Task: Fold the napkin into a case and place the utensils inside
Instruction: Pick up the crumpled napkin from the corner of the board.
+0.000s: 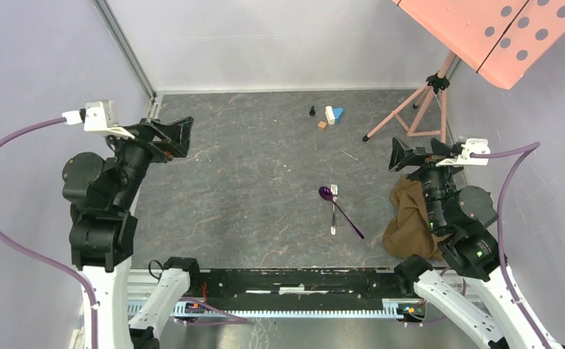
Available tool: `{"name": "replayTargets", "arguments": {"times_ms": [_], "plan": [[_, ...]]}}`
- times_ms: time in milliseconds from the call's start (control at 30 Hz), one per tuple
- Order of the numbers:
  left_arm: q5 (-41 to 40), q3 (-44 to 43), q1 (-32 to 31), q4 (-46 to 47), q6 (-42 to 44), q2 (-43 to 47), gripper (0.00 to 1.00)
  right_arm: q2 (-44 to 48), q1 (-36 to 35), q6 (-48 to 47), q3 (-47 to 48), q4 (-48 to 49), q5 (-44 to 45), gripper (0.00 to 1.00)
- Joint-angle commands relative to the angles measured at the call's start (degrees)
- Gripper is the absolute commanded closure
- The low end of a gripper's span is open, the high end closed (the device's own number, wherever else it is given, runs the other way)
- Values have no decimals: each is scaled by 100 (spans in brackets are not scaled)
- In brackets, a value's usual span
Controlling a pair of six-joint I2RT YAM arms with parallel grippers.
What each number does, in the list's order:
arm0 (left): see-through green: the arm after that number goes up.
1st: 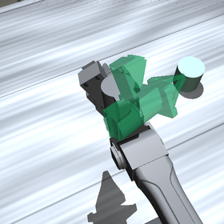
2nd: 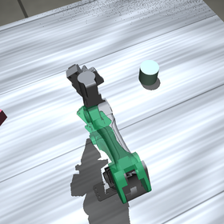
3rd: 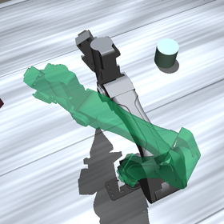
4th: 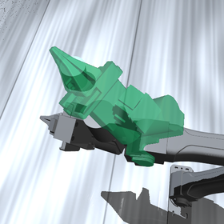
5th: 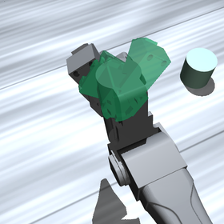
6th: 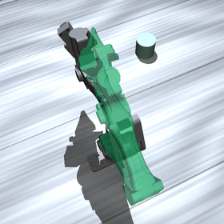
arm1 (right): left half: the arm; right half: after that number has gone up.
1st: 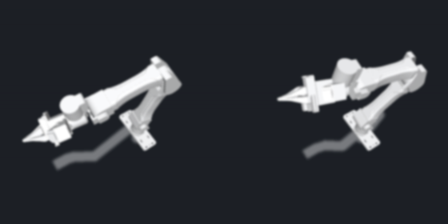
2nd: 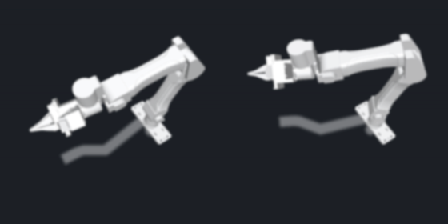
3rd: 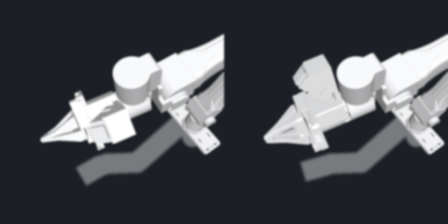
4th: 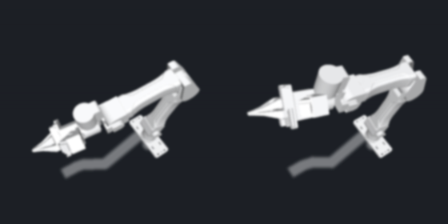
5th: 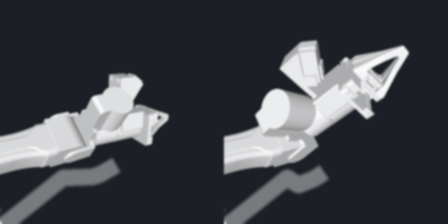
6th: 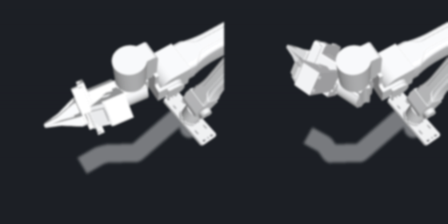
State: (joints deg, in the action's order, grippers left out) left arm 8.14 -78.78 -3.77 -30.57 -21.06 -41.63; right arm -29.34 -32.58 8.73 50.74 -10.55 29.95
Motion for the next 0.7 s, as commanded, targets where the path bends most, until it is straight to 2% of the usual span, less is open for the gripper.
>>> {"name": "replayTargets", "arguments": {"times_ms": [0, 200, 367, 433, 533, 600, 667], "plan": [[751, 6, 42, 60, -263, -222, 0, -138, 6, 54, 84, -225, 546, 2], [1307, 153, 30, 60, -296, -780, 0, -698, 7, 208, -19, -909, 775, 2], [1488, 450, -93, 36, -22, -1289, 0, -1070, 6, 584, -615, -1311, 916, 2], [1315, 595, -314, 84, 59, -1391, 0, -1215, 7, 1019, -862, -1537, 1157, 2], [1233, 927, -556, 324, 103, -1461, 0, -1584, 129, 2214, -1007, -2418, 2260, 2], [1242, 1212, -615, 556, 77, -1441, 0, -1906, 490, 2925, -948, -3089, 2735, 2], [1285, 1466, -621, 726, 73, -1417, 0, -2163, 1103, 3318, -1043, -3326, 2666, 2]]}}
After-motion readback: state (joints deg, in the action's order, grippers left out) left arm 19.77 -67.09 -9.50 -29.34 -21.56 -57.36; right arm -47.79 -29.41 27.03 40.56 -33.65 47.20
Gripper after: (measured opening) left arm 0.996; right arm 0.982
